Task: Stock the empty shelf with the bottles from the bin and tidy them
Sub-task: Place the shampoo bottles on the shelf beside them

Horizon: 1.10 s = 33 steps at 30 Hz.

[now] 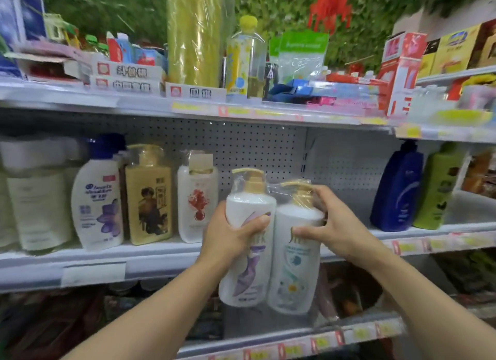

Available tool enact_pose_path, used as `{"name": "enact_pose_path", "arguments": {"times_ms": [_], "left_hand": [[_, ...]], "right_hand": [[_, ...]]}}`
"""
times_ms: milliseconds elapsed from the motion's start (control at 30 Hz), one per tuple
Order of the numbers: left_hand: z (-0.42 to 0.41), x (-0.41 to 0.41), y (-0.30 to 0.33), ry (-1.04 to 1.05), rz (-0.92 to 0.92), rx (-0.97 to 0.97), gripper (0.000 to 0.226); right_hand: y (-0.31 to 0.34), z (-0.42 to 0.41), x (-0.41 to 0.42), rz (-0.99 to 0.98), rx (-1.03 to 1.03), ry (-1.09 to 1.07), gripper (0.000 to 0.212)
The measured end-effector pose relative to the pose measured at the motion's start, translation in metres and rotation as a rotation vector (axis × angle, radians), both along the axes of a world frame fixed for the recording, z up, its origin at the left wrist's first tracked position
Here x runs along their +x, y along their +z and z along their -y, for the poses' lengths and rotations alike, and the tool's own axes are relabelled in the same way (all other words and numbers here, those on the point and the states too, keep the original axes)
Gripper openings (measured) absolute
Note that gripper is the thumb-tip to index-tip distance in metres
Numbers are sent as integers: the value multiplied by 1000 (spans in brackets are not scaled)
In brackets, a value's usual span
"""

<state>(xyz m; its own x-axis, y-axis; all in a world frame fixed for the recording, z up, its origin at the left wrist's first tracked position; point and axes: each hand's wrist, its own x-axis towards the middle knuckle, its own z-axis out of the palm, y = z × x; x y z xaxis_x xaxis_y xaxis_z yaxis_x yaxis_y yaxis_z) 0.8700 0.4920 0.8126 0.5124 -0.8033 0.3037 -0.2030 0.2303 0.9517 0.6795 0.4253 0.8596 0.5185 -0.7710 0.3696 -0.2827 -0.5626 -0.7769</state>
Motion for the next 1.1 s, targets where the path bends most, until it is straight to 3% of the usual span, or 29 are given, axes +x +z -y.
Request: {"name": "enact_pose_path", "arguments": {"times_ms": [133,267,367,433,600,667,767,833,933,1033,1100], "left_hand": [[25,1,31,10,5,-75,49],[60,9,45,44,6,-53,49],[85,14,50,117,-66,23,80],[98,19,50,177,-131,46,92],[119,26,57,216,-204,39,50],[123,24,58,235,-171,24,48],[128,24,53,251,-66,10,78],[131,27,49,253,-50,-32,85],[133,30,43,247,-26,-9,73],[127,32,30,202,62,17,59],[119,31,19,186,177,147,46]], "right_hand": [[27,30,7,46,-20,35,67],[41,66,19,45,-28,45,65],[47,93,28,21,-17,49,47],[52,108,34,2,-21,36,52],[62,133,47,19,-68,92,67],[56,139,50,58,-44,89,71],[43,147,54,98,-25,118,63],[37,151,56,120,-26,138,61],[35,155,57,92,-44,140,68],[28,154,55,-26,-61,89,87],[19,151,52,-125,-18,36,96]]}}
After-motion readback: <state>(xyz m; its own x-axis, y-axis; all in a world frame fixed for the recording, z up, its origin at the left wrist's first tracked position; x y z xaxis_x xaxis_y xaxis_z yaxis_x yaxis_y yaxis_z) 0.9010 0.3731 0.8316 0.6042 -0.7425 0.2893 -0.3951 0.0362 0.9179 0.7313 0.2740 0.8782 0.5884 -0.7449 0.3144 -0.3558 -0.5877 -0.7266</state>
